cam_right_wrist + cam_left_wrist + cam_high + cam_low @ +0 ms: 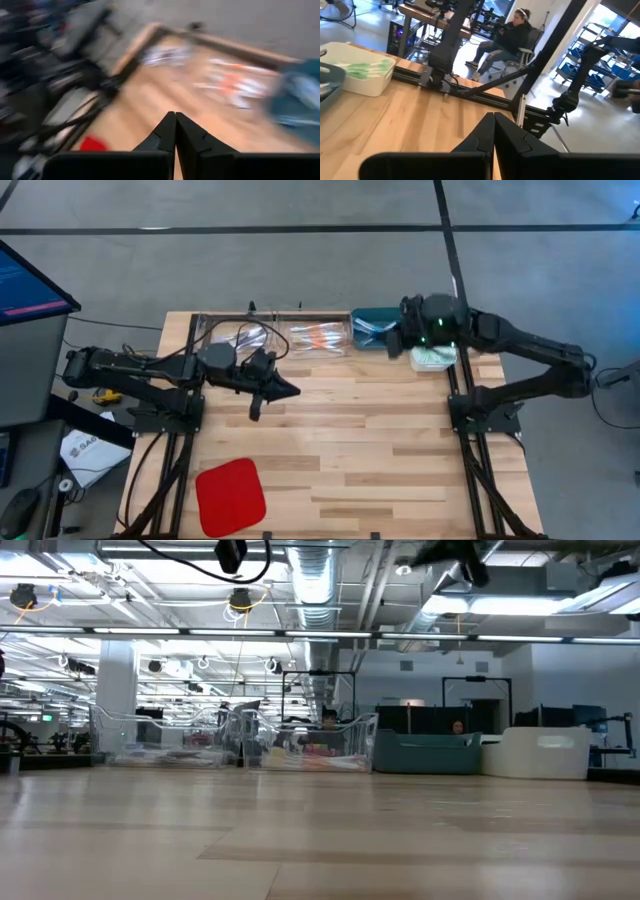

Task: Pick & Place Toothbrushes
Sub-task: Return to Home position

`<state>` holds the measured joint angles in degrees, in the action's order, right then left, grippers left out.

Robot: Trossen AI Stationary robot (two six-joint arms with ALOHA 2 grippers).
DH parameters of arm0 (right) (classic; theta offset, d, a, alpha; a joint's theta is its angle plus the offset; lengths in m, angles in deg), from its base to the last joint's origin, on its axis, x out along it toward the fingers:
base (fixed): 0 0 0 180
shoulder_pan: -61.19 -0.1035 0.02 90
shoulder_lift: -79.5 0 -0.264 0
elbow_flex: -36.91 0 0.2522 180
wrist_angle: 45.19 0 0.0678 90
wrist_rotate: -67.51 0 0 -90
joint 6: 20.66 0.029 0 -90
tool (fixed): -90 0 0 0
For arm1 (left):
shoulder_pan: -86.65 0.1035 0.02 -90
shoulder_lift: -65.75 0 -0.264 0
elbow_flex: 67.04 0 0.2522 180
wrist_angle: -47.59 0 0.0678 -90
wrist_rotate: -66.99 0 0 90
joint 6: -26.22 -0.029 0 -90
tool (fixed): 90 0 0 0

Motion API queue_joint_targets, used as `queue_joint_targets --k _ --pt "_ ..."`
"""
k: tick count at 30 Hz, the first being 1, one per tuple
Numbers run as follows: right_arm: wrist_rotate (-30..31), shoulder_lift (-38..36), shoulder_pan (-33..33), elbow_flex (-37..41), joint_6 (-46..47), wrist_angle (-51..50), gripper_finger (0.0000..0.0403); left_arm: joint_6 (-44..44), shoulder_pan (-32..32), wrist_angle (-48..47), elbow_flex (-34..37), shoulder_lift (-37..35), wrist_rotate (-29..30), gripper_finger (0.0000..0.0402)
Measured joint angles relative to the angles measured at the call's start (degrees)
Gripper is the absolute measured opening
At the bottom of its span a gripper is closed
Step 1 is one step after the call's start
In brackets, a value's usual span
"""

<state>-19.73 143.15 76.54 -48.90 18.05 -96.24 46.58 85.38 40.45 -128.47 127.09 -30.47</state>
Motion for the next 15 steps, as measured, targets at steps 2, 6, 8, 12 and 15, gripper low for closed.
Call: queue_joint_targets --k 2,6,8,12,15 --pt "-0.19 0.27 -4.76 0.0 -0.1 4.13 0.0005 0.0 -0.31 0.14 -0.01 0.0 0.0 0.0" --pt "-0.25 0.47 -13.28 0.04 -0.2 15.27 0.0013 0.0 -0.69 0.88 0.0 0.0 0.0 0.0" --pt "0.81 0.43 -16.47 0.04 -1.92 22.28 0.0014 0.01 -0.67 1.46 0.0 0.0 0.0 0.0" --pt "1.77 0.31 -21.13 0.03 -10.06 32.7 0.0014 3.66 -0.67 5.76 -0.01 0.0 0.05 0.0" --pt "1.89 -0.69 -23.73 0.02 -17.62 31.66 0.0011 4.48 -0.59 9.33 0.0 0.0 0.07 0.0"
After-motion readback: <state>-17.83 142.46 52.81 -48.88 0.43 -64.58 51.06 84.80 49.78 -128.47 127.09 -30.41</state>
